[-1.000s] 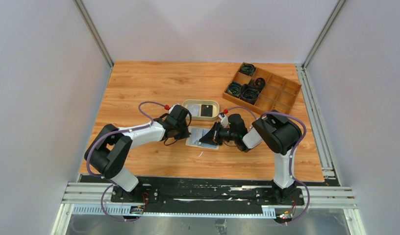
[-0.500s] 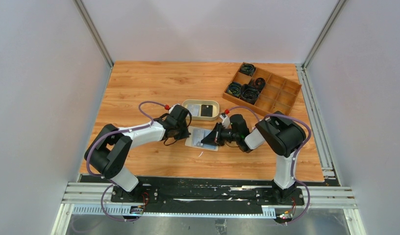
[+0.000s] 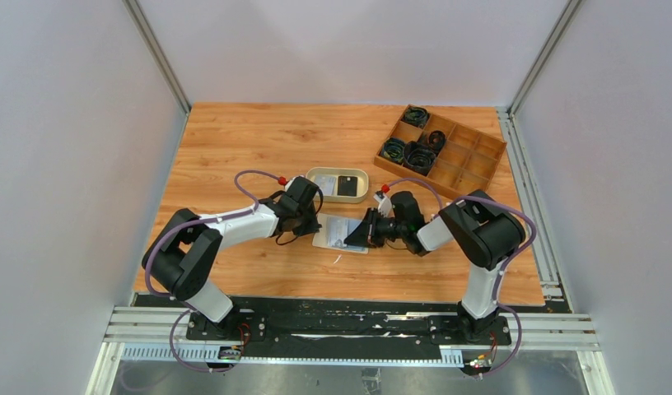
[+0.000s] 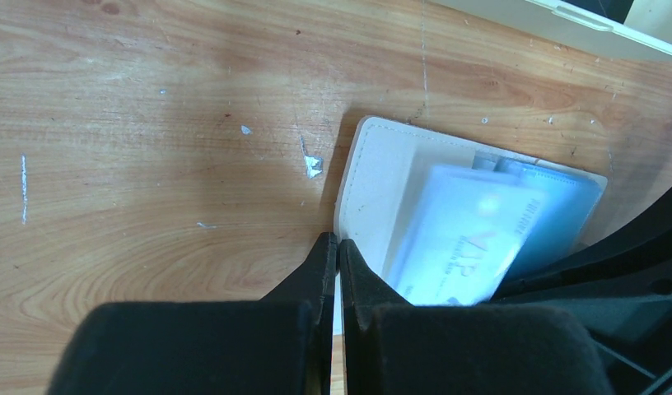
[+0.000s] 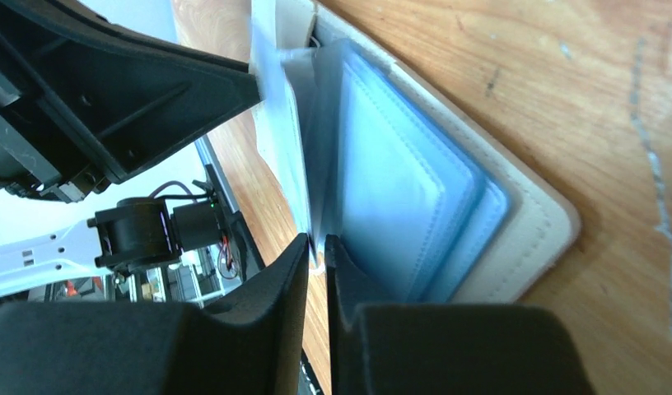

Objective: Take the credit cards out of the card holder

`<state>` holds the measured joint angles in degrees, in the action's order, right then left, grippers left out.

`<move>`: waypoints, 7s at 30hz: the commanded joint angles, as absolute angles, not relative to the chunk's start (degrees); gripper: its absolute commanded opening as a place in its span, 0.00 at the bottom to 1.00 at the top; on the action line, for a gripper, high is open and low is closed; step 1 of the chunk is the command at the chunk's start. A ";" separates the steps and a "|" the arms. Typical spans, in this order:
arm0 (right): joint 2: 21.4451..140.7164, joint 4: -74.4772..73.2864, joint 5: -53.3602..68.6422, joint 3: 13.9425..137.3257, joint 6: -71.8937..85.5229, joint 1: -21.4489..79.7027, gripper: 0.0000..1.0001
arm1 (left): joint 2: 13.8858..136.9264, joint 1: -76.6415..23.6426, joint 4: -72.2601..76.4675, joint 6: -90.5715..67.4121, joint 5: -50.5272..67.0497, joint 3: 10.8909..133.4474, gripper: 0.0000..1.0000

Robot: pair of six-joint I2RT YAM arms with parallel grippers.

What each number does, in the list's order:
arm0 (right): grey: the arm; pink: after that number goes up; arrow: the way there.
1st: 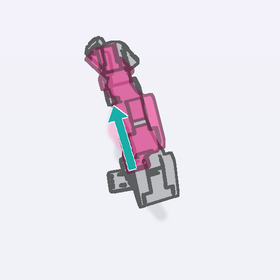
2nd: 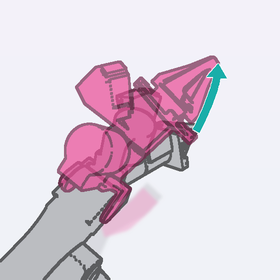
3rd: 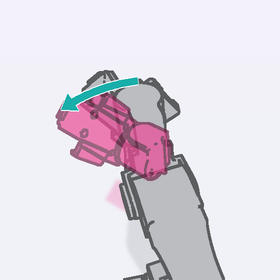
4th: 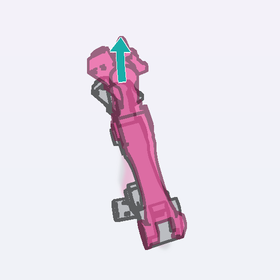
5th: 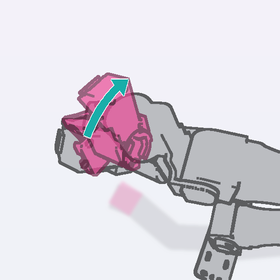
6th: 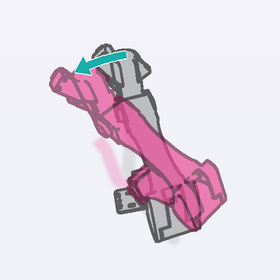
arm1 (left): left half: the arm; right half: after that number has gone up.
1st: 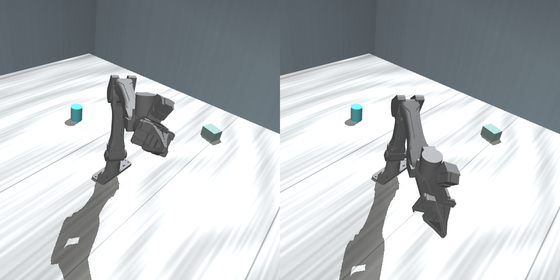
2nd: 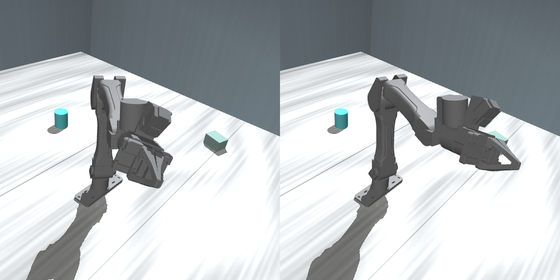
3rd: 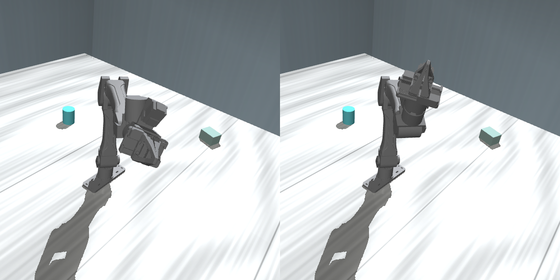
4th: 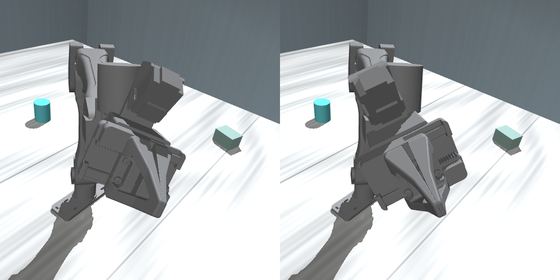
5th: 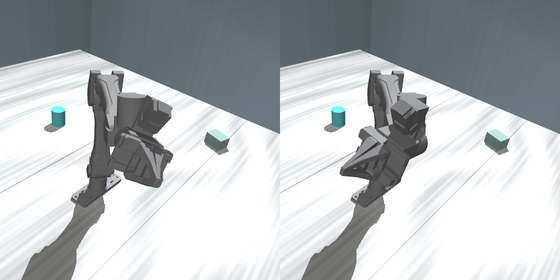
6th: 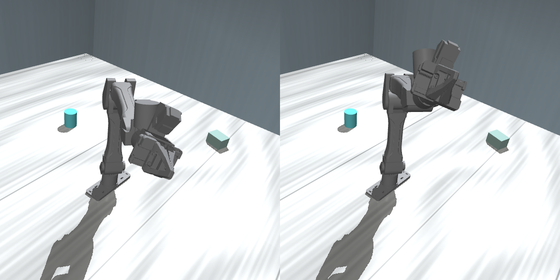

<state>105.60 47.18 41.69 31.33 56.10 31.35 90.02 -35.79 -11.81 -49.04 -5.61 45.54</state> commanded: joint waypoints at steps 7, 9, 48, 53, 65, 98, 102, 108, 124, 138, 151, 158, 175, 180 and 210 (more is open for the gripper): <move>110.79 51.71 40.45 34.91 60.55 30.36 0.40 | 90.69 -35.56 -13.46 -47.99 -8.39 45.93 0.00; 110.85 51.17 39.95 35.97 60.96 30.53 0.42 | 90.77 -35.52 -13.36 -47.91 -8.28 45.92 0.00; 106.32 44.90 35.81 41.53 65.92 36.81 0.42 | 90.77 -35.24 -12.52 -48.19 -8.00 45.66 0.00; 104.83 44.42 36.15 39.53 65.02 35.49 0.40 | 91.12 -35.25 -12.72 -48.01 -7.99 46.13 0.00; 104.82 45.20 36.33 34.25 62.52 33.58 0.32 | 91.05 -35.29 -13.12 -47.64 -8.00 46.32 0.00; 109.37 44.82 35.95 36.55 62.67 33.84 0.03 | 92.02 -35.26 -13.33 -47.02 -7.11 46.56 0.00; 107.14 42.75 36.29 35.62 61.93 33.73 0.00 | 91.94 -35.20 -13.41 -47.02 -7.28 46.68 0.00; 97.11 24.66 35.40 36.80 53.42 32.18 0.00 | 91.23 -34.52 -13.99 -46.48 -8.06 46.43 0.00; 101.20 -5.82 33.24 74.73 37.52 28.56 0.00 | 86.69 -32.38 -13.38 -46.68 -8.04 44.01 0.00; 124.55 -2.22 36.52 94.10 41.23 27.24 0.00 | 82.31 -32.42 -14.62 -47.07 -7.73 43.40 0.00; 126.31 2.02 38.03 88.13 42.39 28.54 0.00 | 83.89 -32.43 -14.84 -47.02 -7.55 44.56 0.00; 125.62 4.22 38.30 84.42 43.19 29.26 0.00 | 84.22 -32.43 -15.31 -47.04 -7.56 45.05 0.00; 123.76 -1.43 36.21 86.46 39.26 29.97 0.34 | 83.35 -32.38 -15.56 -47.20 -7.82 44.48 0.00; 120.98 -10.64 31.14 89.63 33.59 30.38 0.51 | 82.80 -32.42 -15.57 -47.20 -7.90 44.56 0.00; 100.79 -7.01 9.79 67.16 26.11 45.66 0.73 | 78.96 -32.26 0.74 -55.90 2.59 37.50 0.00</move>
<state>99.22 -10.28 10.46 65.82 25.36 44.91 79.99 -32.51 -0.99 -55.11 2.24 37.52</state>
